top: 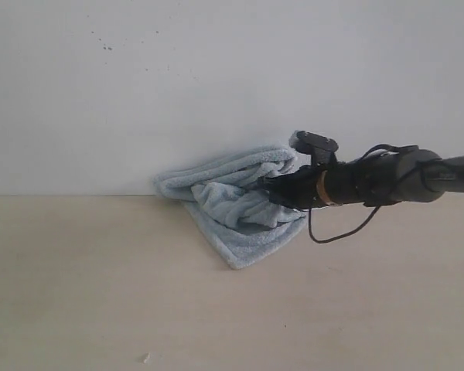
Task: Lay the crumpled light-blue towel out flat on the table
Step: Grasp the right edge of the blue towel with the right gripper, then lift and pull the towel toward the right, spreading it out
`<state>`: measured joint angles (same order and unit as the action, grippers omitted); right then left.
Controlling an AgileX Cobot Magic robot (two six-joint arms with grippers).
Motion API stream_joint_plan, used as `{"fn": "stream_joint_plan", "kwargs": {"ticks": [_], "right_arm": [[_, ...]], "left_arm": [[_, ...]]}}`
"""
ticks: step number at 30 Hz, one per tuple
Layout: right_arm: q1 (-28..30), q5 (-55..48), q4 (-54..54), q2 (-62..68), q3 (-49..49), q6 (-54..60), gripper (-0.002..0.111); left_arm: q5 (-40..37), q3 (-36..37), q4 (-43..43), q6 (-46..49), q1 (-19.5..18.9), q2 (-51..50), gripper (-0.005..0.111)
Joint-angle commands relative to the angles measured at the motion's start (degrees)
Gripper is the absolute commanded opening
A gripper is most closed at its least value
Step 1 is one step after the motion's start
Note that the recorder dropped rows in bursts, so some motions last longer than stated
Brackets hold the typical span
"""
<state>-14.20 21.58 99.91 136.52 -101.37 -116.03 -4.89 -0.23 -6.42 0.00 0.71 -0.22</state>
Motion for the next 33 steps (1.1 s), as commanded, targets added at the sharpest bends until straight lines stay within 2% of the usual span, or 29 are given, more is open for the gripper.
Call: {"fn": "stream_joint_plan", "kwargs": {"ticks": [1,5,8,13,17,22,27,33], "right_arm": [[4.07,1.16,0.03,-8.31,11.39,3.64,0.0],[8.36,1.16,0.03,-27.82,36.67,9.92,0.0],[8.46,-2.11,0.03,-43.85,47.21,14.1,0.0],[8.46,-4.44,0.03,-66.74,46.91,15.01,0.0],[8.49,-11.31,0.03,-76.35,47.18,15.01,0.0],[8.49,-14.08,0.03,-79.41,53.63,15.52,0.0],[8.49,-23.8,0.03,-79.29,60.17,20.98,0.0],[5.22,-28.65,0.03,-83.35,55.83,27.78,0.0]], "left_arm": [[0.58,0.23,-0.09,-0.4,-0.11,0.22,0.004],[0.58,0.23,-0.09,-0.4,-0.11,0.22,0.004],[0.58,0.23,-0.09,-0.4,-0.11,0.22,0.004],[0.58,0.23,-0.09,-0.4,-0.11,0.22,0.004],[0.58,0.23,-0.09,-0.4,-0.11,0.22,0.004],[0.58,0.23,-0.09,-0.4,-0.11,0.22,0.004],[0.58,0.23,-0.09,-0.4,-0.11,0.22,0.004],[0.58,0.23,-0.09,-0.4,-0.11,0.22,0.004]]}}
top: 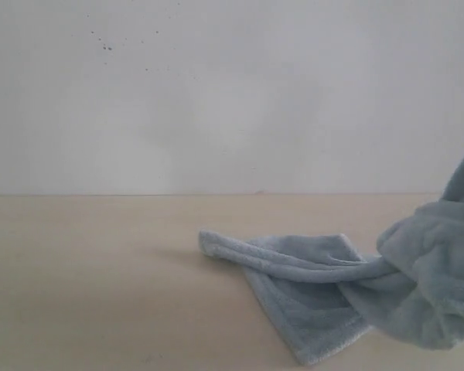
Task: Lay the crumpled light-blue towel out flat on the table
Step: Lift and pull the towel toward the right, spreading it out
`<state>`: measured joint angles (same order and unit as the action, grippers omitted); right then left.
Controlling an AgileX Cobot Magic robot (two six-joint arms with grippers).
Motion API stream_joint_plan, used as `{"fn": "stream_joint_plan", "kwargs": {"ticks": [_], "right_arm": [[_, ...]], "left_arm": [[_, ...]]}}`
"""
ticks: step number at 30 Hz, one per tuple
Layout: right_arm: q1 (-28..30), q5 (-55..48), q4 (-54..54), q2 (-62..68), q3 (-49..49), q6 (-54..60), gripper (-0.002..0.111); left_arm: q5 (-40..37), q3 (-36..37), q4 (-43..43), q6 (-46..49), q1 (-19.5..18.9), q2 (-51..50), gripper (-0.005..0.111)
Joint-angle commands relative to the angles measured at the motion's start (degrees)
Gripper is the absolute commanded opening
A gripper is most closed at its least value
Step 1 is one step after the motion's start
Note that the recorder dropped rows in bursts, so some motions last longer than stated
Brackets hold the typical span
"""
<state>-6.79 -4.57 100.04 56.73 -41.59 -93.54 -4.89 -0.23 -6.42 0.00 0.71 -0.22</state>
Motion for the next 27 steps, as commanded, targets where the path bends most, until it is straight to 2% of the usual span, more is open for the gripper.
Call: {"fn": "stream_joint_plan", "kwargs": {"ticks": [1,4,6,9,10,11,13,15,17,21,24,27], "right_arm": [[-3.16,-2.49,-0.09,-4.97,-5.63,6.83,0.0],[-5.58,-2.75,-0.09,-10.9,-9.17,7.6,0.0],[-5.86,-6.39,-0.09,-13.46,-8.28,8.16,0.0],[-5.71,-19.03,-10.87,-12.68,-2.49,21.84,0.0],[-5.71,-20.43,-16.82,-11.26,-0.24,28.97,0.0],[-5.81,-17.64,-24.3,-7.92,3.92,38.19,0.0],[-5.81,-15.14,-27.83,-0.4,7.29,38.32,0.0],[-5.81,-20.49,-29.01,5.93,6.73,38.21,0.0],[-5.81,-20.77,-29.01,7.92,4.51,38.85,0.0],[-5.81,-17.93,-29.53,7.8,0.12,42.64,0.0],[-5.81,-11.31,-37.33,5.28,-0.45,48.61,0.0],[-5.81,-15.9,-36.32,2.12,-0.45,49.37,0.0]], "left_arm": [[0.58,0.23,-0.09,-0.4,-0.11,0.22,0.004],[0.58,0.23,-0.09,-0.4,-0.11,0.22,0.004],[0.58,0.23,-0.09,-0.4,-0.11,0.22,0.004],[0.58,0.23,-0.09,-0.4,-0.11,0.22,0.004],[0.58,0.23,-0.09,-0.4,-0.11,0.22,0.004],[0.58,0.23,-0.09,-0.4,-0.11,0.22,0.004],[0.58,0.23,-0.09,-0.4,-0.11,0.22,0.004],[0.58,0.23,-0.09,-0.4,-0.11,0.22,0.004],[0.58,0.23,-0.09,-0.4,-0.11,0.22,0.004],[0.58,0.23,-0.09,-0.4,-0.11,0.22,0.004],[0.58,0.23,-0.09,-0.4,-0.11,0.22,0.004],[0.58,0.23,-0.09,-0.4,-0.11,0.22,0.004]]}}
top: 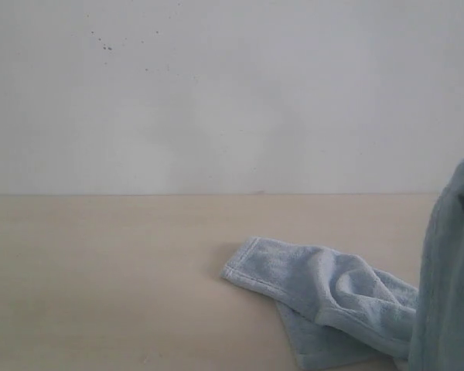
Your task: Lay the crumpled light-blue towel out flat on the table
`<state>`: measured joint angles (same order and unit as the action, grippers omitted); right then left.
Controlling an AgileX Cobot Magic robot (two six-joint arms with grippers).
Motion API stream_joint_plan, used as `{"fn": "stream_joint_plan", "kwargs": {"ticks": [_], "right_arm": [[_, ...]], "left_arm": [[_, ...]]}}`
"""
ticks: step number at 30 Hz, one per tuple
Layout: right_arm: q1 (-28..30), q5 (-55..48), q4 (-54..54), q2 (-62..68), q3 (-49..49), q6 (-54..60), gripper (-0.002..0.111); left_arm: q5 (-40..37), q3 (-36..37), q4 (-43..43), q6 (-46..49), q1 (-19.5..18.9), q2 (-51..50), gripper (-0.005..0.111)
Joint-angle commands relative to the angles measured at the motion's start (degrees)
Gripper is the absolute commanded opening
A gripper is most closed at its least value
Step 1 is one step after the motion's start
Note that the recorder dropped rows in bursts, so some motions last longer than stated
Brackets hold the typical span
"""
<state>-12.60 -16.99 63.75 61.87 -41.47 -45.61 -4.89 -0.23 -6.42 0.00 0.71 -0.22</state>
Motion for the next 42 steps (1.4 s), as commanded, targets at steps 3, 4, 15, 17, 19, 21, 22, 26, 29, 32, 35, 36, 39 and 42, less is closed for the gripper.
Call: {"fn": "stream_joint_plan", "kwargs": {"ticks": [3,4,15,17,19,21,22,26,29,32,35,36,39,42], "right_arm": [[0.0,-9.49,-4.44,-7.53,1.09,1.6,0.0],[0.0,-11.5,-7.59,-9.33,2.31,3.26,0.0],[-1.03,-13.68,-84.48,-18.5,11.15,77.63,0.0],[-3.58,-17.38,-91.67,-19.11,10.09,89.29,0.0],[-5.34,-19.52,-91.67,-21.77,7.49,89.4,0.0],[-5.44,-23.23,-91.53,-25.69,3.84,89.67,0.0],[-5.44,-26.2,-90.41,-27.56,2.3,89.67,0.0],[-6.49,-29.39,-75.14,-25.4,5.68,82.28,0.0],[-8.03,-23.26,-64.76,-21.67,9.11,73.64,0.0],[-9.27,-18.38,-61.35,-17.48,10.34,69.38,0.0],[-9.27,-15.62,-64.88,-12.85,10.34,68.53,0.001],[-9.27,-15.24,-66.06,-11.79,10.34,68.4,0.004],[-9.27,-14.11,-69.86,-8.76,10.34,68.59,0.027],[-9.27,-12.45,-71.27,-6.5,10.34,68.59,0.048]], "left_arm": [[0.58,0.23,-0.09,-0.4,-0.11,0.22,0.004],[0.58,0.23,-0.09,-0.4,-0.11,0.22,0.004],[0.58,0.23,-0.09,-0.4,-0.11,0.22,0.004],[0.58,0.23,-0.09,-0.4,-0.11,0.22,0.004],[0.58,0.23,-0.09,-0.4,-0.11,0.22,0.004],[0.58,0.23,-0.09,-0.4,-0.11,0.22,0.004],[0.58,0.23,-0.09,-0.4,-0.11,0.22,0.004],[0.58,0.23,-0.09,-0.4,-0.11,0.22,0.004],[0.58,0.23,-0.09,-0.4,-0.11,0.22,0.004],[0.58,0.23,-0.09,-0.4,-0.11,0.22,0.004],[0.58,0.23,-0.09,-0.4,-0.11,0.22,0.004],[0.58,0.23,-0.09,-0.4,-0.11,0.22,0.004],[0.58,0.23,-0.09,-0.4,-0.11,0.22,0.004],[0.58,0.23,-0.09,-0.4,-0.11,0.22,0.004]]}}
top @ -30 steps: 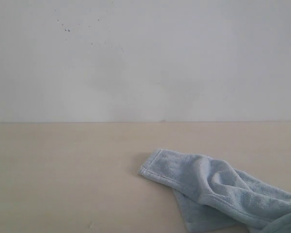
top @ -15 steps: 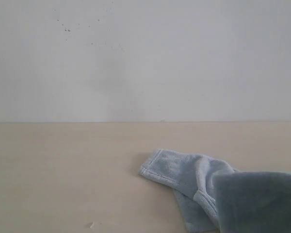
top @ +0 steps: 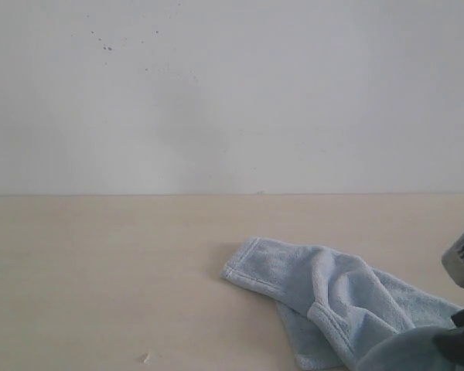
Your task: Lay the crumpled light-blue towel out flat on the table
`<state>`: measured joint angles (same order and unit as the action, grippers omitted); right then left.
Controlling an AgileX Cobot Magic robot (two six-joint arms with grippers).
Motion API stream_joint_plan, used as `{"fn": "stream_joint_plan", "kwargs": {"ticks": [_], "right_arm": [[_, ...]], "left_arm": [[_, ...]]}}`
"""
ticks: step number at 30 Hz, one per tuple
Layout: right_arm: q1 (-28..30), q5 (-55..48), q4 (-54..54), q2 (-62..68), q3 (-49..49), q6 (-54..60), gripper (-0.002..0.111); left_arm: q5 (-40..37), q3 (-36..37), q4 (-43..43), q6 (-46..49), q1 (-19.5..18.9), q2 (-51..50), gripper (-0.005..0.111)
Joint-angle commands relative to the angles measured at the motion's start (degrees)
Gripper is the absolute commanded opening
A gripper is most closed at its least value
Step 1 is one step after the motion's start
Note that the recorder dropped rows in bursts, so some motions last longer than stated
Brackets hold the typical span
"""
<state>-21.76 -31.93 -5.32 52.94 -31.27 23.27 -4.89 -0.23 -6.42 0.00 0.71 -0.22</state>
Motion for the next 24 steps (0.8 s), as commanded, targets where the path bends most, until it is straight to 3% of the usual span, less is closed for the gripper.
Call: {"fn": "stream_joint_plan", "kwargs": {"ticks": [1,8,13,19,24], "right_arm": [[-0.1,3.14,-2.97,2.6,0.14,-0.29,0.05],[-0.1,4.29,-4.19,2.39,-4.8,0.59,0.05],[-0.62,-5.0,-9.05,5.39,-7.7,5.57,0.05],[-7.93,-4.54,-8.49,12.97,-7.57,7.29,0.05],[-12.98,-4.65,2.09,23.45,-7.71,3.94,0.05]], "left_arm": [[0.58,0.23,-0.09,-0.4,-0.11,0.22,0.004],[0.58,0.23,-0.09,-0.4,-0.11,0.22,0.004],[0.58,0.23,-0.09,-0.4,-0.11,0.22,0.004],[0.58,0.23,-0.09,-0.4,-0.11,0.22,0.004],[0.58,0.23,-0.09,-0.4,-0.11,0.22,0.004]]}}
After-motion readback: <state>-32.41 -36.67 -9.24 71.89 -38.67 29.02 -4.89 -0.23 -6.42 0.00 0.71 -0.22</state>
